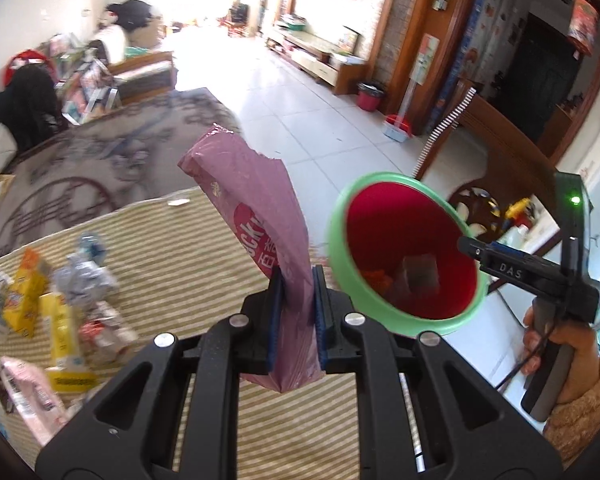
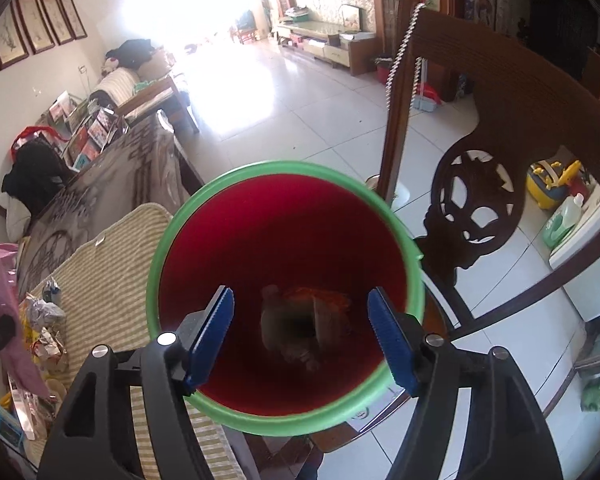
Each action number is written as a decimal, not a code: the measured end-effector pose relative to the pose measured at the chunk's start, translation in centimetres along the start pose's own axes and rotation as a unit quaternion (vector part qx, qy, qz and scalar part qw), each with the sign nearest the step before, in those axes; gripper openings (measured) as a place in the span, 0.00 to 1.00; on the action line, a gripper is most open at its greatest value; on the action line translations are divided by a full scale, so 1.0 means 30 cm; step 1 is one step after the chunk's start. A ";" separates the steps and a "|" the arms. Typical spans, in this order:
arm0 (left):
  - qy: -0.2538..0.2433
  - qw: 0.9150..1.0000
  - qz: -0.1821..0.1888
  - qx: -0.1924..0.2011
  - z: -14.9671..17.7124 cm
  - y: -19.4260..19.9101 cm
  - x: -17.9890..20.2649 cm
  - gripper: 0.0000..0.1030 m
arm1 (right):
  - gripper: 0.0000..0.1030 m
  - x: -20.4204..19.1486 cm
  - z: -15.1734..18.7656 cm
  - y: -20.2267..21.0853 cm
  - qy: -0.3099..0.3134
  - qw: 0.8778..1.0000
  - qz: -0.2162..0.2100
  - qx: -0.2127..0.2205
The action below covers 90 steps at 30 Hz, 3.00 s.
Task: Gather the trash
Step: 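Drop the toothpaste box into the red bucket with the right tool while the left tool drops the pink bag, then return both tools to the table and grasp the brown cigarette pack with the left tool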
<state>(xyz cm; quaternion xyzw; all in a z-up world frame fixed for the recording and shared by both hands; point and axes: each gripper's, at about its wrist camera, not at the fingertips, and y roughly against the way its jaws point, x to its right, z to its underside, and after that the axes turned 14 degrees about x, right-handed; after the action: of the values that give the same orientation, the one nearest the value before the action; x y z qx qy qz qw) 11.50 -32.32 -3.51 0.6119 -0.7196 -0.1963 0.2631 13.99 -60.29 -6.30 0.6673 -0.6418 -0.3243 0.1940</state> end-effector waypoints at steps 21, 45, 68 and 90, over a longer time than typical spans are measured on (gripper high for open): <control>-0.103 0.986 0.114 -0.069 0.050 -0.354 0.434 0.13 | 0.75 0.127 0.038 0.369 0.019 0.989 0.117 0.084; -0.005 0.997 0.076 -0.007 0.004 -0.024 0.065 0.44 | 0.78 -0.122 0.047 0.343 0.075 0.992 0.054 0.089; 0.155 0.983 -0.094 -0.001 0.255 0.362 -0.862 0.49 | 0.79 -0.993 0.293 0.218 0.175 0.979 -0.101 -0.007; 0.107 0.964 -0.200 -0.140 0.643 0.472 -1.411 0.60 | 0.79 -1.442 0.518 0.178 0.183 0.967 -0.158 -0.077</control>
<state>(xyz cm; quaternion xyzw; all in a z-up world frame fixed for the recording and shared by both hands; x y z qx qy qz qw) -6.67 11.03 -15.95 0.7182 -0.5154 -0.2765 0.3770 0.97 -15.90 -5.84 0.7912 -0.4547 -0.2716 0.3057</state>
